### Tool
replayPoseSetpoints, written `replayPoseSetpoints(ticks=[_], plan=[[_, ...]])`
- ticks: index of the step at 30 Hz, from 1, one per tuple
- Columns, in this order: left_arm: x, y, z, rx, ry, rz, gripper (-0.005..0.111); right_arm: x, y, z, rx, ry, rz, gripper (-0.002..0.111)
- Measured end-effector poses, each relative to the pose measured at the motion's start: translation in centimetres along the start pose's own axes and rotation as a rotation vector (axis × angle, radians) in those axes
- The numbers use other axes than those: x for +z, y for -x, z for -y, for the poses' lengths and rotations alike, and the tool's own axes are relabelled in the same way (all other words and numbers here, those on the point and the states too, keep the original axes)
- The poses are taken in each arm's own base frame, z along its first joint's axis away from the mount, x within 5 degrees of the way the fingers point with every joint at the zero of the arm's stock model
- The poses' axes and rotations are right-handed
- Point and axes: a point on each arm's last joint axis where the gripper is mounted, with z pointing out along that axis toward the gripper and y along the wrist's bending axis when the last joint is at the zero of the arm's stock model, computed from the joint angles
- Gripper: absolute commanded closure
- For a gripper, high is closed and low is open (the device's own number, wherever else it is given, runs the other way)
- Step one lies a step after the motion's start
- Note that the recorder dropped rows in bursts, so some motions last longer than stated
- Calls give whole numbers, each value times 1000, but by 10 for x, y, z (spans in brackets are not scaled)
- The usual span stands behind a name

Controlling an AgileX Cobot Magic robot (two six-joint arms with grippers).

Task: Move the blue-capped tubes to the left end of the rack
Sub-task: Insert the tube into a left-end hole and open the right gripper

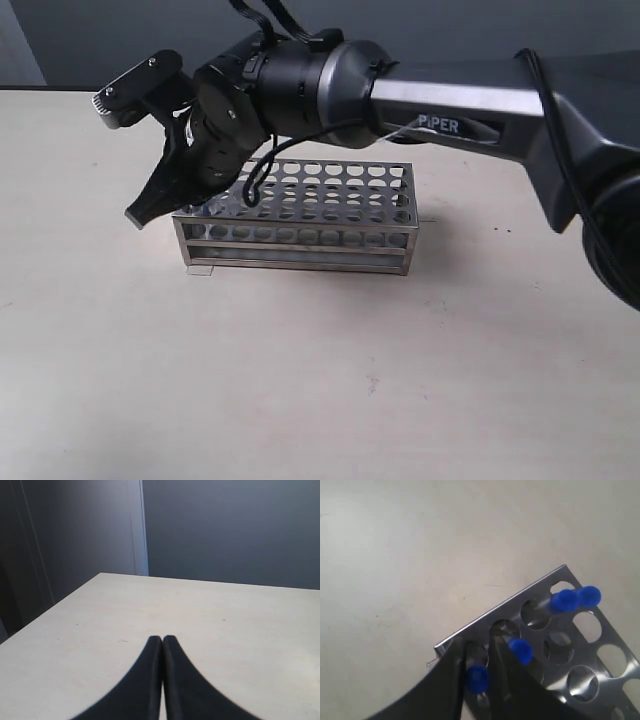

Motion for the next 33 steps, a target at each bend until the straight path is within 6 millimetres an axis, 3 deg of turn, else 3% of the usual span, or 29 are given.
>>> replayPoseSetpoints(ticks=[3,5,8,13,17,20,26,33], plan=[[0,0,0,0,0,0,106,-1,-2,0,-1,2,-33,66],[0,0,0,0,0,0,106,-1,-6,0,1,5,-74,62],[0,0,0,0,0,0,106,-9,-4,0,26,4,-71,68],[0,0,0,0,0,0,106,-38,12,3,45,-5,13,92],[0,0,0,0,0,0,106,-50,19,5,45,-11,57,103],[0,0,0,0,0,0,106,-51,18,5,48,-10,48,97],[0,0,0,0,0,0,106,-41,11,1,85,24,-8,71],[0,0,0,0,0,0,106,-31,8,-1,103,39,-14,73]])
